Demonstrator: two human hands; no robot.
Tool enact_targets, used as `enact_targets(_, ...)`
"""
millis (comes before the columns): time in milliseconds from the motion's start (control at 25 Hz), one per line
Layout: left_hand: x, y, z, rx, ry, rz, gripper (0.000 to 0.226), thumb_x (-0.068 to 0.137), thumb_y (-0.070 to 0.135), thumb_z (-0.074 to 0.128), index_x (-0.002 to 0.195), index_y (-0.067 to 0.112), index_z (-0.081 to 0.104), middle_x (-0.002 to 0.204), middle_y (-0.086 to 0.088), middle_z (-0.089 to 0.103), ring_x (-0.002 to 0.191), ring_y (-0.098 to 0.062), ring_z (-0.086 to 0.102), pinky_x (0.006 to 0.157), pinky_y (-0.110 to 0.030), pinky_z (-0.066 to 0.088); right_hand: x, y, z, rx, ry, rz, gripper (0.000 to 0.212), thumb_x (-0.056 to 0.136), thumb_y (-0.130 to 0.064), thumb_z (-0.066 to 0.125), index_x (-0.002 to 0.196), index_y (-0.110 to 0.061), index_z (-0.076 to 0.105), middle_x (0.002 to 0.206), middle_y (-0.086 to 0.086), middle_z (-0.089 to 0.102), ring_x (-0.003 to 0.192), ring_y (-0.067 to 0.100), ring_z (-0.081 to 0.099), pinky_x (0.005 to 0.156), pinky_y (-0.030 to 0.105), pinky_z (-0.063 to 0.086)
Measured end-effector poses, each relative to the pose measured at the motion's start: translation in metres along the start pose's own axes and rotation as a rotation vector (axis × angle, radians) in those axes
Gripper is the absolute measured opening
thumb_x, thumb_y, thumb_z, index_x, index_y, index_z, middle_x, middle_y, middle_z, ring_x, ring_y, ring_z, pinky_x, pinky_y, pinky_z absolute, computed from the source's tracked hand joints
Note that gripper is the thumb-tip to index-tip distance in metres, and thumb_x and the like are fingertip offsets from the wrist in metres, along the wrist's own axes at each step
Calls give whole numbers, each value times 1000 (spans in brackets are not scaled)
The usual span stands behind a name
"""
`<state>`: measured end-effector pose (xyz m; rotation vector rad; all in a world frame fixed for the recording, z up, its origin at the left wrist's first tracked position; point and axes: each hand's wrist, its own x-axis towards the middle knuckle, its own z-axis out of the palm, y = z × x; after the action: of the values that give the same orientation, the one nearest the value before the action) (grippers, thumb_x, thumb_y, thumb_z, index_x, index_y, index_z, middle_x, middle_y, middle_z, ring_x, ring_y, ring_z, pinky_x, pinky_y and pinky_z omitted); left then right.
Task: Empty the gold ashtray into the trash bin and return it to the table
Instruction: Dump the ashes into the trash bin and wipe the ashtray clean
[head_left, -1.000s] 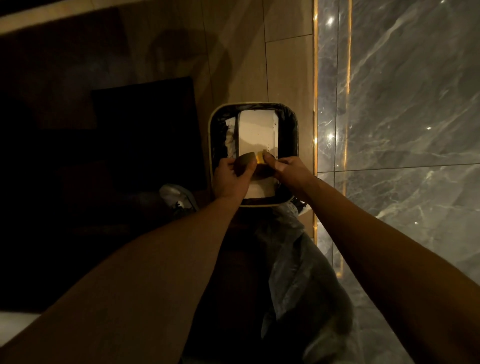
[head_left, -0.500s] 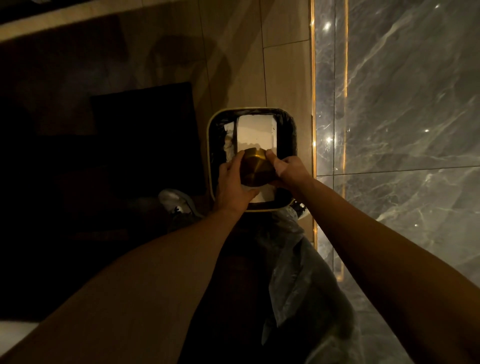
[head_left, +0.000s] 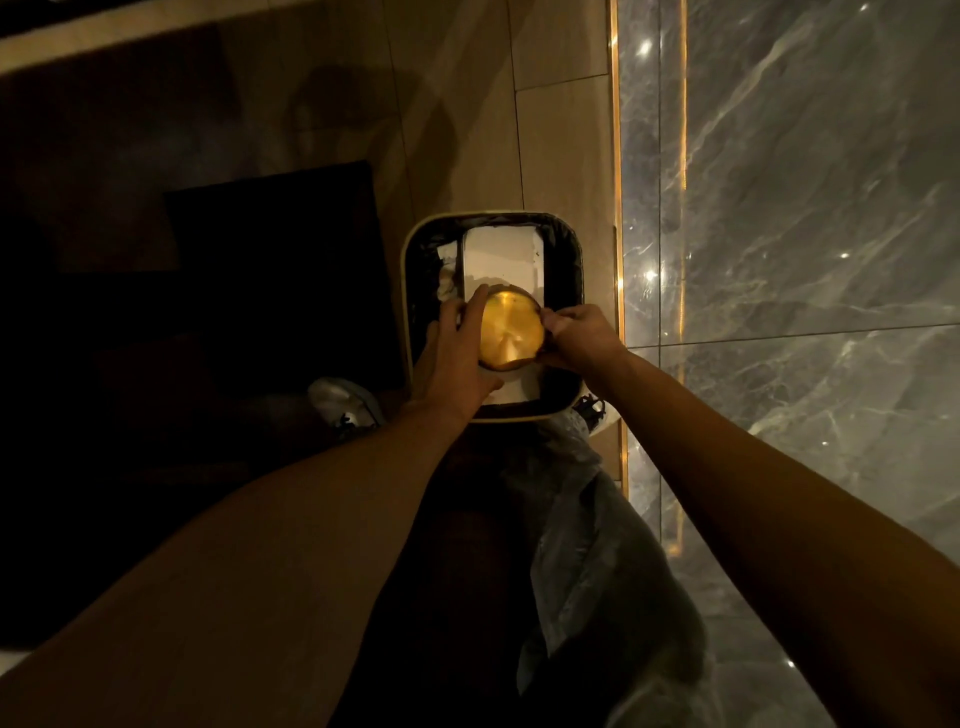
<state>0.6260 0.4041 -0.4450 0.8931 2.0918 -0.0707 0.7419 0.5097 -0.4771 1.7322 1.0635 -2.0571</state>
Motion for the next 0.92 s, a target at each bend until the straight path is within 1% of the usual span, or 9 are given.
enact_targets(160, 5, 1, 0, 125, -37, 0, 115, 69, 35, 85, 154, 32, 8, 154, -13, 21, 138, -37, 32, 103, -52, 44, 0, -2, -4, -62, -45, -33, 25, 97, -11, 48, 77, -9, 61, 87, 13, 63, 101, 35, 65, 93, 46, 55)
enact_targets(280, 9, 1, 2, 189, -34, 12, 115, 69, 40, 83, 154, 33, 6, 151, -18, 23, 135, -38, 34, 102, -50, 45, 2, 1, -5, -131, -57, -59, 24, 95, -9, 48, 78, -7, 64, 98, 25, 67, 101, 37, 66, 94, 50, 54)
enact_targets(360, 11, 0, 4, 210, -29, 25, 112, 71, 41, 81, 154, 31, 8, 149, -19, 25, 133, -39, 36, 101, -50, 45, 3, 4, -6, -179, -68, -76, 22, 93, -10, 50, 81, -3, 67, 101, 30, 68, 99, 40, 67, 93, 54, 53)
enact_targets(440, 12, 0, 5, 253, -21, 47, 109, 73, 41, 79, 154, 27, 8, 150, -19, 25, 134, -38, 35, 100, -48, 46, 5, 6, -7, -198, -68, -77, 22, 91, -11, 51, 80, -3, 67, 100, 30, 68, 98, 39, 67, 92, 55, 53)
enact_targets(560, 16, 0, 6, 320, -11, 109, 107, 75, 37, 80, 154, 21, 9, 154, -16, 23, 138, -36, 31, 100, -46, 46, 6, 7, -9, -194, -87, -58, 23, 93, -12, 51, 77, -7, 67, 100, 27, 68, 98, 35, 68, 93, 51, 54)
enact_targets(680, 18, -1, 4, 344, -31, 144, 108, 76, 33, 80, 154, 17, 8, 156, -14, 21, 142, -36, 27, 104, -45, 42, 7, 9, -8, -168, -100, -54, 22, 93, -10, 50, 85, 0, 68, 102, 28, 68, 99, 36, 67, 93, 50, 54)
enact_targets(760, 19, -2, 3, 359, -59, 159, 109, 76, 32, 79, 155, 20, 5, 155, -16, 19, 142, -39, 25, 107, -47, 40, 8, 8, -7, -148, -113, -50, 24, 94, -7, 48, 92, 6, 67, 105, 31, 66, 102, 39, 66, 93, 50, 54)
enact_targets(840, 18, -3, 3, 371, -85, 173, 110, 76, 32, 79, 155, 25, 3, 155, -18, 17, 140, -41, 24, 107, -48, 40, 7, 7, -6, -130, -123, -36, 26, 95, -5, 47, 100, 14, 64, 110, 35, 63, 106, 42, 64, 94, 51, 54)
enact_targets(920, 18, -2, 4, 391, -87, 179, 111, 75, 33, 79, 155, 25, 3, 155, -18, 17, 139, -41, 25, 106, -48, 39, 7, 6, -8, -101, -126, -20, 28, 95, -3, 45, 107, 17, 60, 113, 35, 62, 108, 42, 63, 94, 49, 54)
